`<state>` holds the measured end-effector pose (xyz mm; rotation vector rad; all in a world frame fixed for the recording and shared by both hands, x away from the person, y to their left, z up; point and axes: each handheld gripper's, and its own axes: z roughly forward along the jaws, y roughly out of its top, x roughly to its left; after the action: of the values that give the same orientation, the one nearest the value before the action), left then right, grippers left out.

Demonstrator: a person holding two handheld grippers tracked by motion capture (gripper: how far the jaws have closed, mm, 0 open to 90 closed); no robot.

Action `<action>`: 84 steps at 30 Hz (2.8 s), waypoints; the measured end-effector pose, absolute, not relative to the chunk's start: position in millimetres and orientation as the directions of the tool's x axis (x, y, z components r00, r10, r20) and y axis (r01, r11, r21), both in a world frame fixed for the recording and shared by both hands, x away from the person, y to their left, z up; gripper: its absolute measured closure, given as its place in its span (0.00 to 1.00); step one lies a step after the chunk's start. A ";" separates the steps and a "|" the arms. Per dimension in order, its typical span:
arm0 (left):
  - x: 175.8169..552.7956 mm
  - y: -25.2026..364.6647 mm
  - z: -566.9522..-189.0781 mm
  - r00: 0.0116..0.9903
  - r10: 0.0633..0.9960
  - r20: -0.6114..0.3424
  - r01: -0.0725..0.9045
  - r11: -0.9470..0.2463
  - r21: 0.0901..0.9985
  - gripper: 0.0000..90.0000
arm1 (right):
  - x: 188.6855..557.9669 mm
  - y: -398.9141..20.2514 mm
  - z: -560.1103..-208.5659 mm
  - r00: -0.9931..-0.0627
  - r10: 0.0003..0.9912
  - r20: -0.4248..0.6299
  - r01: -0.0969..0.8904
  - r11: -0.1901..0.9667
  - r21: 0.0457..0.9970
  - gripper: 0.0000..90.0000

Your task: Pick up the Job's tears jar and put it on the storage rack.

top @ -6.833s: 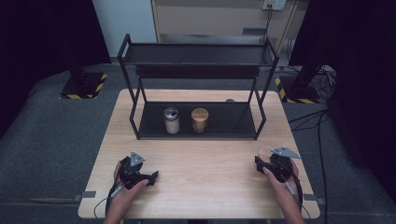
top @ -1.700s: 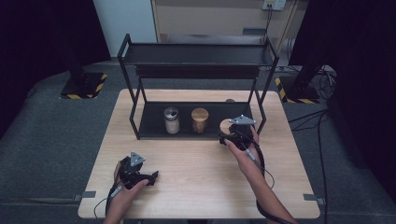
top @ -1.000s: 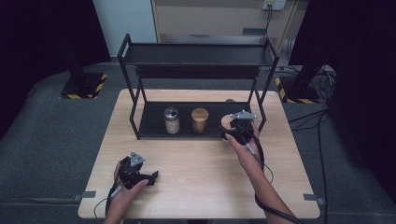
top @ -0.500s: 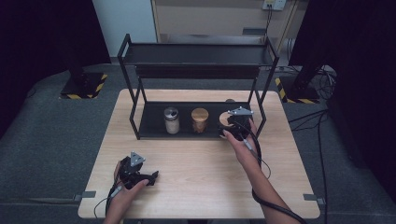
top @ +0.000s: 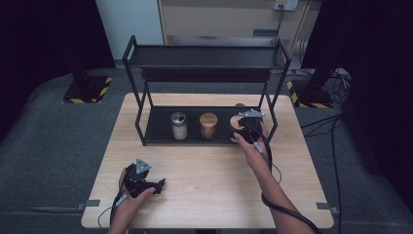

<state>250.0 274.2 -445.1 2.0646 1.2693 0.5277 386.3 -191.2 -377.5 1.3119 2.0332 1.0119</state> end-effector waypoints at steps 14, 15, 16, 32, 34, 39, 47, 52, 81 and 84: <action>250.0 274.2 -445.2 0.450 0.893 0.003 0.632 -0.320 0.706 0.00 | 394.9 -189.6 -385.3 -0.384 0.923 -0.015 0.538 0.236 0.809 0.29; 250.0 274.2 -445.2 0.450 0.893 0.003 0.631 -0.320 0.706 0.00 | 395.3 -189.0 -385.6 -0.382 0.924 -0.011 0.540 0.233 0.809 0.29; 250.0 274.2 -445.2 0.450 0.893 0.003 0.631 -0.321 0.706 0.00 | 396.1 -188.5 -386.1 -0.384 0.923 -0.015 0.539 0.237 0.808 0.29; 249.9 274.1 -445.2 0.450 0.893 0.003 0.631 -0.321 0.706 0.00 | 410.7 -175.5 -388.8 -0.369 0.929 -0.017 0.547 0.232 0.805 0.29; 249.9 274.2 -445.2 0.450 0.893 0.003 0.631 -0.321 0.706 0.00 | 412.5 -173.7 -388.6 -0.370 0.929 -0.021 0.544 0.235 0.806 0.29; 249.9 274.2 -445.2 0.450 0.893 0.003 0.631 -0.321 0.706 0.00 | 415.4 -171.1 -387.1 -0.374 0.927 -0.033 0.538 0.246 0.806 0.29; 249.9 274.1 -445.2 0.450 0.893 0.003 0.631 -0.321 0.706 0.00 | 420.1 -170.2 -390.5 -0.353 0.936 -0.016 0.551 0.222 0.804 0.29; 249.9 274.1 -445.2 0.450 0.893 0.003 0.631 -0.321 0.706 0.00 | 420.2 -171.4 -392.7 -0.352 0.936 -0.012 0.544 0.215 0.811 0.29; 249.4 273.6 -445.2 0.448 0.894 0.005 0.631 -0.320 0.706 0.00 | 422.7 -172.1 -404.4 -0.343 0.939 -0.009 0.561 0.213 0.800 0.29; 249.4 273.6 -445.2 0.448 0.894 0.005 0.631 -0.320 0.706 0.00 | 423.0 -172.3 -405.9 -0.342 0.940 -0.011 0.563 0.214 0.798 0.29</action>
<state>249.4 273.6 -445.2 2.0637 1.2713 0.5316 423.0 -172.3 -405.9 1.3850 1.9901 0.9822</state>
